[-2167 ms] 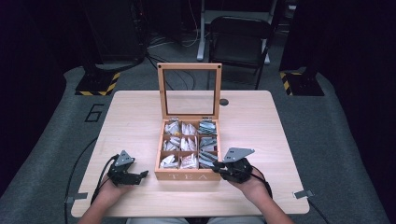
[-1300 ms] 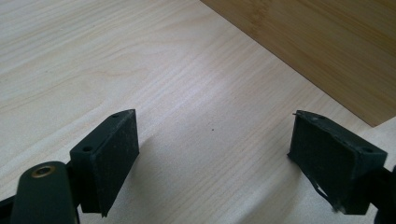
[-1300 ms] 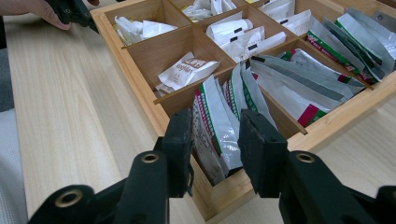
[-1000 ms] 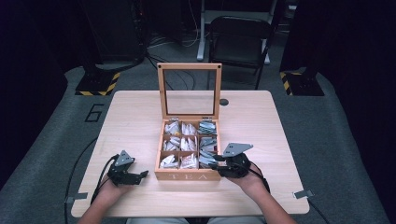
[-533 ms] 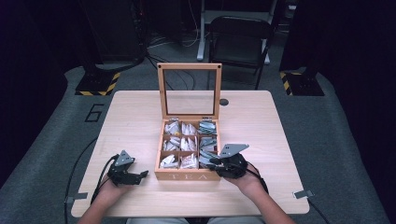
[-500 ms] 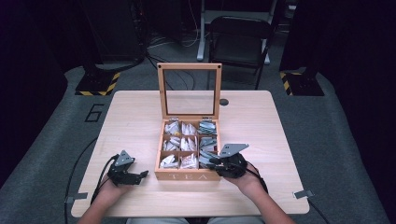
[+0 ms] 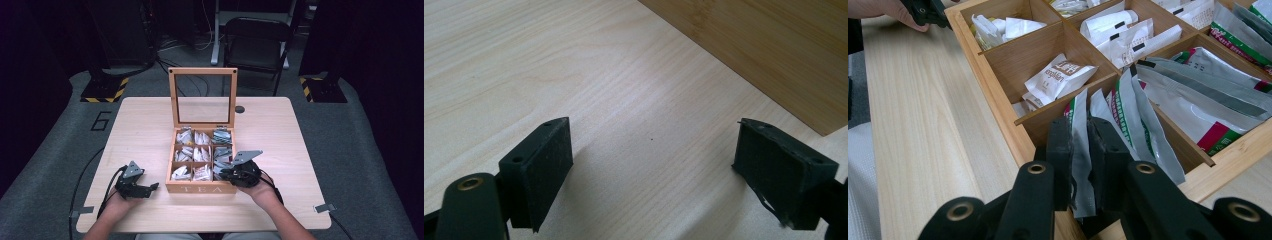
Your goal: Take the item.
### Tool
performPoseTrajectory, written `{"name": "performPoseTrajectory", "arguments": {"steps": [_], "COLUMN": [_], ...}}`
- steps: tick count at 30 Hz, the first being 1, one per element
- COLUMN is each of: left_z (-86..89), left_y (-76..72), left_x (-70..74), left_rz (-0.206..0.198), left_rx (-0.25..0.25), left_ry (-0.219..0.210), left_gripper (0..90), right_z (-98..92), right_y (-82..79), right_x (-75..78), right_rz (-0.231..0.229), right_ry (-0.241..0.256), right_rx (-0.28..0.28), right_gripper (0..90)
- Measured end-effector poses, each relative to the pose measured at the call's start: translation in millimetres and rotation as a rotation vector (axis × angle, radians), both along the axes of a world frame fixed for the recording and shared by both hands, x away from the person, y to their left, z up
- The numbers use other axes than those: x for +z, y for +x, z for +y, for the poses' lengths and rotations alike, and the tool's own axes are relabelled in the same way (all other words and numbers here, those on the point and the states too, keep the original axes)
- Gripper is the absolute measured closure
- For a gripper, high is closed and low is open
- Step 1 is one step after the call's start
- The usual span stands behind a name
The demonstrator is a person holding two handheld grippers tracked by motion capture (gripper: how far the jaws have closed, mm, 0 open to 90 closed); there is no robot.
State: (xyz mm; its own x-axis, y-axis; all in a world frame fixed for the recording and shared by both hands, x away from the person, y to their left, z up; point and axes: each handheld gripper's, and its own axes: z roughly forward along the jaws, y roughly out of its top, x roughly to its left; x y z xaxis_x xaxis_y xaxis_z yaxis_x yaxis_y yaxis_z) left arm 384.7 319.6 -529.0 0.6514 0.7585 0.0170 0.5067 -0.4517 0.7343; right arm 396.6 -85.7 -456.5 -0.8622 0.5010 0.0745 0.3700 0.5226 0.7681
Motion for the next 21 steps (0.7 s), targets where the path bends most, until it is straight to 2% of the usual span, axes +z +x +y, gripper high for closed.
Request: {"name": "performPoseTrajectory", "arguments": {"steps": [2,3,13,21], "left_z": [0.0,-0.6,-0.7,-0.9], "left_y": [0.0,0.0,0.1,0.0], "left_x": [0.0,-0.8,-0.9,-0.9], "left_rz": [0.0,-0.011,-0.01,-0.01], "left_rx": [0.0,0.008,0.008,0.009], "left_ry": [0.0,-0.002,-0.004,-0.005], "left_gripper": [15.4,15.4,15.5,15.4], "right_z": [0.1,0.6,3.2,4.2], "right_y": [0.7,1.1,3.0,6.7], "right_x": [-0.2,-0.6,-2.5,0.4], "right_rz": [-0.006,0.0,0.027,0.037], "right_ry": [-0.004,-0.003,-0.002,-0.027], "right_rx": [0.006,0.007,0.006,0.03], "right_gripper": [80.2,80.2,79.4,81.8]}}
